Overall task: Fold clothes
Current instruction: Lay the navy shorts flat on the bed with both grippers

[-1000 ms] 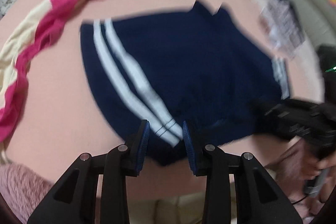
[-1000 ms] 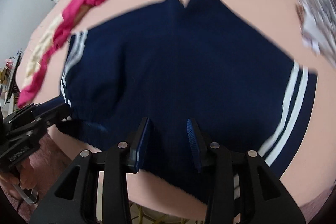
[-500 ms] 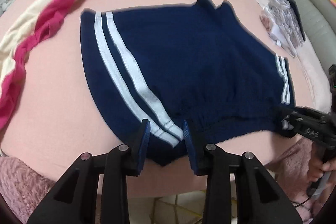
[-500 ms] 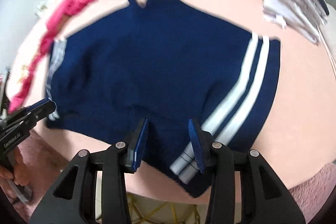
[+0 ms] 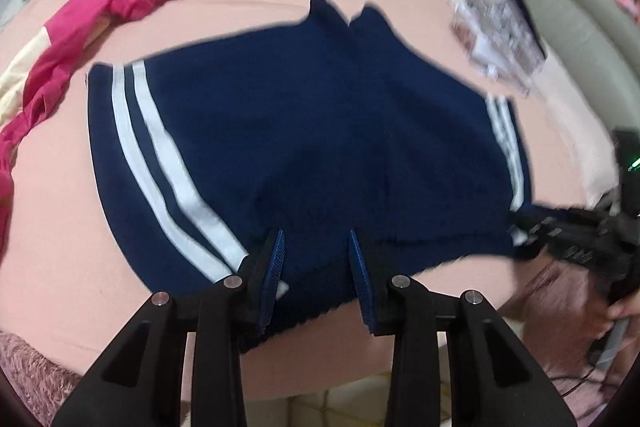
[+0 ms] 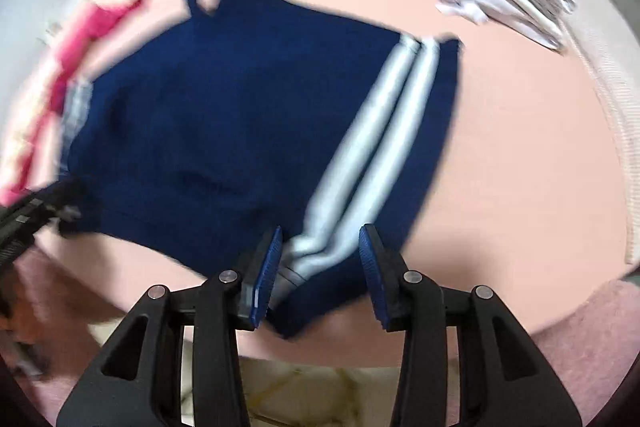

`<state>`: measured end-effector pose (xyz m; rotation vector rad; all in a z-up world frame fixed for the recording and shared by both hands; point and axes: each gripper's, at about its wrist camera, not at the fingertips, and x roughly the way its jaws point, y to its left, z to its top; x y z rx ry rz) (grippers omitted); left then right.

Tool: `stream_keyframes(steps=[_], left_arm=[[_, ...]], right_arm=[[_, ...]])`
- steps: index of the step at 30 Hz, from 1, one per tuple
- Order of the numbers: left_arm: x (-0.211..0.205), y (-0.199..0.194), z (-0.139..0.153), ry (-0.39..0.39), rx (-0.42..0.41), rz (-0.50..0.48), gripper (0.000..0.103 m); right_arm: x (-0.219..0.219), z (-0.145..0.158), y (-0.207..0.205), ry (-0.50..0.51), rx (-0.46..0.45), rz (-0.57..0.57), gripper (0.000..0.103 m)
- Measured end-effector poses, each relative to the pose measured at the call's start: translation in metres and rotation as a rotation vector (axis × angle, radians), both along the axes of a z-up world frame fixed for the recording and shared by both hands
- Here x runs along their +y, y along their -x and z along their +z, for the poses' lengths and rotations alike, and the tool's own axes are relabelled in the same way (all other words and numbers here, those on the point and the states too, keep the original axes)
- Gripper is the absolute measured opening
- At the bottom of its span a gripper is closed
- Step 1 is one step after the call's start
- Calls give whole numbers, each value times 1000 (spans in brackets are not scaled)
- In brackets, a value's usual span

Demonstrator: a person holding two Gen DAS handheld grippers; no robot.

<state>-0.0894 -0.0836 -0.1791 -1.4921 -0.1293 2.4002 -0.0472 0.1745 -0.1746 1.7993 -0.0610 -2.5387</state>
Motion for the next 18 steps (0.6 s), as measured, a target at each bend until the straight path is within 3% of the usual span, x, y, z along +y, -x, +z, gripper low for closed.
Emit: stream_keyframes(steps=[6,7,10,13,16,18], left_arm=[[-10,-16,5,-57,14,-18,35],[-13,-20,10,-85,31,-10,35],[-22,-19,18,-138,110,35,35],[-20,-8,8,-138,87,46,35],[-8,-8,-15,-38,-33,25,35],[-8,-16,-8,-35,2,19,35]], right_arm=[[17,-1,-23,-182,-15,-4,44],[21,0,-26,-175,-15,-12,45],[40,9,-31,-12,0,-72,45],[51,20,-32,157,30,-121,46],[45,17,-28,188,1,-120,46],[45,12,-31,171,-31,-137,47]])
